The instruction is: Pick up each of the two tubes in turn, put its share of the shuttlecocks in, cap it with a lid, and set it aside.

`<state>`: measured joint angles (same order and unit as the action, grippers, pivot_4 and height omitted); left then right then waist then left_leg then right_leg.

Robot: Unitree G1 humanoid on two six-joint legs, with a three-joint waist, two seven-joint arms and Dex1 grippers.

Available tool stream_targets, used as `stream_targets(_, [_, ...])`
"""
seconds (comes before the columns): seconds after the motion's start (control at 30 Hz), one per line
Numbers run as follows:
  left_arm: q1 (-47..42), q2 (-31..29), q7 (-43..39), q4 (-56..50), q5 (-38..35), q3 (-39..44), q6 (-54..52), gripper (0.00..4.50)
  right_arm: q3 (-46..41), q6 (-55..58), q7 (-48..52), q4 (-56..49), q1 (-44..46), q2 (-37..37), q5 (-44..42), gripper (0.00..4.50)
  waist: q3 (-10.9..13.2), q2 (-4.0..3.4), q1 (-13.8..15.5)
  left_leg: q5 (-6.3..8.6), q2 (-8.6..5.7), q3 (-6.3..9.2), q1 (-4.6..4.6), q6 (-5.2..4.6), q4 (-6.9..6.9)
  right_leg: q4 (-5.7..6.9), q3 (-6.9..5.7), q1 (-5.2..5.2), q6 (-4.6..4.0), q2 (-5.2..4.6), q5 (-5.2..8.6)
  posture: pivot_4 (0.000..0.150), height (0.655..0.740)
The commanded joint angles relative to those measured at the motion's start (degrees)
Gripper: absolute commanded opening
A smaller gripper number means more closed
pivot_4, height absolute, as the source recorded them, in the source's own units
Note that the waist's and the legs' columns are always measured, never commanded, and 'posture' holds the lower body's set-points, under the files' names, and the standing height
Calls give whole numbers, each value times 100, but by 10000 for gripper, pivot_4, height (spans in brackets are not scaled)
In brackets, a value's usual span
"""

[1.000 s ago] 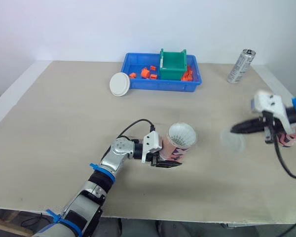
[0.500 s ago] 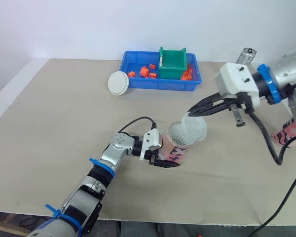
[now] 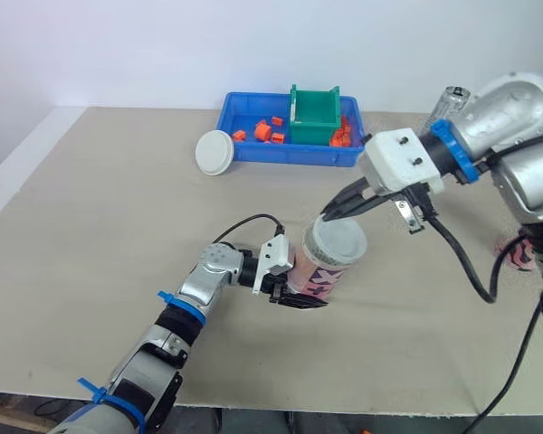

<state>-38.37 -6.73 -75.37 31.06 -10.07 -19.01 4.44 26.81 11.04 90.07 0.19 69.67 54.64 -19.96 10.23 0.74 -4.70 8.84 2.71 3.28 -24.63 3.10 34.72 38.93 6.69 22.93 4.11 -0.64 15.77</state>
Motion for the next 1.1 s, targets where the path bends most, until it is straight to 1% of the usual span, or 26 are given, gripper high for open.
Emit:
stream_targets(0.03, [200, -174, -36, 253, 229, -152, -209, 30709, -59, -140, 243, -40, 272, 38, -87, 436, 0, 1, 9, 0, 0, 1, -1, 0, -1, 1, -1, 0, -1, 0, 1, 1500, 7355])
stream_targets(0.4, [216, -180, -33, 251, 226, -160, -193, 30709, 164, -107, 243, -365, 283, 339, -396, 436, 0, 0, 8, 0, 0, 2, 3, 0, -6, 2, -2, -1, -4, 0, 5, 1500, 7355])
stream_targets(0.7, [274, -191, -2, 176, 207, -151, -240, 30709, 381, -289, 243, -337, 199, 311, -229, 436, 0, 1, 9, 0, 0, 3, 2, 0, -8, 4, -3, -1, -6, 0, 10, 1500, 7355])
stream_targets(0.8, [281, -218, -9, 179, 206, -140, -243, 30709, 511, -582, 243, -410, 141, 360, 8, 436, 0, 1, 10, 0, 0, 3, 2, 0, -9, 4, -4, -1, -7, 0, 12, 1500, 7355])
stream_targets(0.9, [260, -219, -6, 188, 198, -132, -258, 30709, 572, -1151, 243, -461, -75, 338, 663, 436, -1, 1, 14, 0, 0, 3, 2, 0, -11, 4, -6, -1, -7, 0, 14, 1500, 7355])
stream_targets(0.97, [265, -219, 0, 176, 200, -137, -258, 30709, 443, -1000, 243, -475, -68, 240, 585, 436, -7, 6, 16, 0, 0, 3, 3, 0, -12, 4, -7, -2, -6, 0, 15, 1500, 7355])
stream_targets(1.1, [286, -226, -7, 150, 199, -147, -276, 30709, 81, -884, 234, -134, 293, -72, 657, 436, -7, 9, 8, 0, 2, 5, 11, -1, -12, 9, -8, -5, -11, 0, 12, 1500, 7355])
